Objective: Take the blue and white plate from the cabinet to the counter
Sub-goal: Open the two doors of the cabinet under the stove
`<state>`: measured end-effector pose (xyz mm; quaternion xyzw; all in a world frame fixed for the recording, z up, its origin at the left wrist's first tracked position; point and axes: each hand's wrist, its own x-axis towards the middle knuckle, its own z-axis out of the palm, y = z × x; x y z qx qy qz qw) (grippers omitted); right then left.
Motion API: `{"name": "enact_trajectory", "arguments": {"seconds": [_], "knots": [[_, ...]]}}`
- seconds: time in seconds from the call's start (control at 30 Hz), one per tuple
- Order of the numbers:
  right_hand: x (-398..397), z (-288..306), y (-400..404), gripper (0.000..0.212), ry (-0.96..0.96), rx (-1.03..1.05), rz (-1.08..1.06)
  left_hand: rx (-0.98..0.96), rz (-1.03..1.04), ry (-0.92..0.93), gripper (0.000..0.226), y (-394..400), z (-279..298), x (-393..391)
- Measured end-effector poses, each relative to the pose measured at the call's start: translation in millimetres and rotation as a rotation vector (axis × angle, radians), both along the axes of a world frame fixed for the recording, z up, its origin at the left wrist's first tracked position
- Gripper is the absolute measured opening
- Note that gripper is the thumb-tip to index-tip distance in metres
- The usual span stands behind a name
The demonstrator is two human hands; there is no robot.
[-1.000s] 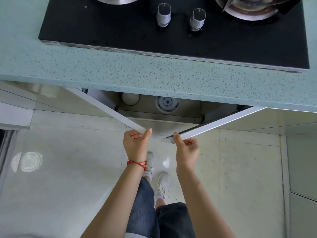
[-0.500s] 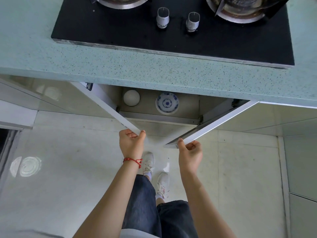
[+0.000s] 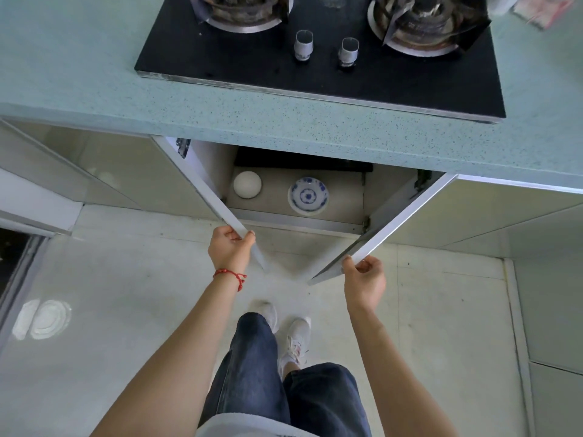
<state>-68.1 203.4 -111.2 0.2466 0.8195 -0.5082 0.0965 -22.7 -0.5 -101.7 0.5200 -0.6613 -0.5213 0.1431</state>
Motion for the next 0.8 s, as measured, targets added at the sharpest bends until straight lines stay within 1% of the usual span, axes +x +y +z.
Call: {"name": "enact_trajectory", "arguments": {"seconds": [0.2,0.3,0.37,0.53,0.67,0.8], "knots": [[12.2,0.5,16.7,0.017,0.029,0.040,-0.016,0.009,-0.018,-0.017,0.026,-5.0,4.4,12.9],[15.3,1.0,22.3,0.019,0.049,0.079,-0.021,0.015,-0.043,-0.016,0.026,-9.5,6.7,21.8],[18.4,1.4,24.8,0.022,0.047,0.104,-0.030,0.012,-0.063,-0.011,0.023,-14.0,7.7,30.4],[22.6,5.4,31.1,0.020,0.062,0.180,-0.015,-0.031,-0.119,-0.046,0.017,-28.7,6.0,51.8],[27.6,9.1,40.2,0.026,0.067,0.218,0.012,-0.058,-0.145,-0.074,0.012,-40.5,4.6,70.0],[33.7,13.2,52.9,0.020,0.067,0.235,-0.003,-0.076,-0.144,-0.082,0.012,-51.0,2.8,85.0]]}}
